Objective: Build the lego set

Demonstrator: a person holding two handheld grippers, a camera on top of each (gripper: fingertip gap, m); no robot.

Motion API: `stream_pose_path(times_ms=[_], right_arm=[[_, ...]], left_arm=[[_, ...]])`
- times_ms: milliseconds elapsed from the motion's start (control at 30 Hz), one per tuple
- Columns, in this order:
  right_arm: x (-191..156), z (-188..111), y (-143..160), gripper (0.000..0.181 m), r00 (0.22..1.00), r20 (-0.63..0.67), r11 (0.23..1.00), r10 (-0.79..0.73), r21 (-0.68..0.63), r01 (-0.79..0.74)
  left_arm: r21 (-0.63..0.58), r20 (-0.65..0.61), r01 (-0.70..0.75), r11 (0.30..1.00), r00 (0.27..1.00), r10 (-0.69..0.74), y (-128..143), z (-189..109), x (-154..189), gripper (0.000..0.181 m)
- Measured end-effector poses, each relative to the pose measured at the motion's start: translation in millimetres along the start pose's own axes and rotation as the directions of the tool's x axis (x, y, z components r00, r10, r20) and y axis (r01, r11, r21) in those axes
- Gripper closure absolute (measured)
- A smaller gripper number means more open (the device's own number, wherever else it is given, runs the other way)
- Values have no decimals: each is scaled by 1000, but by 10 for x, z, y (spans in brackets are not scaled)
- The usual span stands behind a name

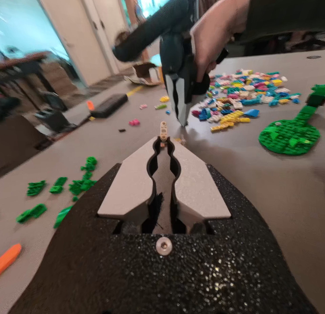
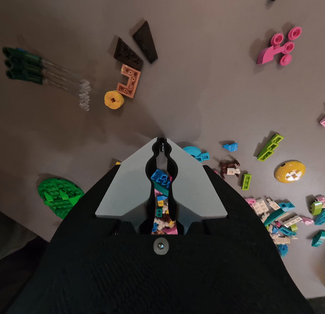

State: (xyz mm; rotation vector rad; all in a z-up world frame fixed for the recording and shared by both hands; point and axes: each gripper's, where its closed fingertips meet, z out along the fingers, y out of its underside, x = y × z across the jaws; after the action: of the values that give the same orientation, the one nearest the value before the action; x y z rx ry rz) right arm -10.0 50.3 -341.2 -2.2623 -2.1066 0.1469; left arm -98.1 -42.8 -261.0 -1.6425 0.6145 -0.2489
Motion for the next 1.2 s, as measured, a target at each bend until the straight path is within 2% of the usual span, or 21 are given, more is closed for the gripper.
stream_pose_path(times_ms=[33,100,133,200,267,333,500,900,1200], right_arm=[[-32,-38,-64,178,1000,-10,998,-9,57,10],[-206,-215,-324,178,999,10,964,-32,264,28],[-355,-359,-501,178,997,28,913,-71,405,53],[-746,-708,-789,178,981,80,740,-175,668,77],[-1058,-937,-903,178,960,135,595,-245,803,39],[-1228,-996,-922,178,941,161,516,-297,857,17],[-1321,-879,-875,178,906,265,515,-329,855,-63],[-1365,-782,-736,179,893,242,563,-379,826,15],[-1436,-698,-664,178,863,276,584,-423,811,27]], left_arm=[[-44,-51,40,998,998,-42,62,16,44,177],[-103,-145,120,987,980,-134,133,25,141,177],[-109,-174,147,983,971,-164,127,19,170,177],[-130,-209,163,978,960,-188,131,4,203,177],[-145,-236,167,975,951,-198,129,-17,229,177],[-151,-277,191,970,934,-227,103,-39,275,177],[-149,-344,235,961,898,-273,39,-74,364,177],[-179,-385,224,958,880,-277,50,-91,460,177],[-252,-440,273,929,822,-361,102,-112,571,177]])
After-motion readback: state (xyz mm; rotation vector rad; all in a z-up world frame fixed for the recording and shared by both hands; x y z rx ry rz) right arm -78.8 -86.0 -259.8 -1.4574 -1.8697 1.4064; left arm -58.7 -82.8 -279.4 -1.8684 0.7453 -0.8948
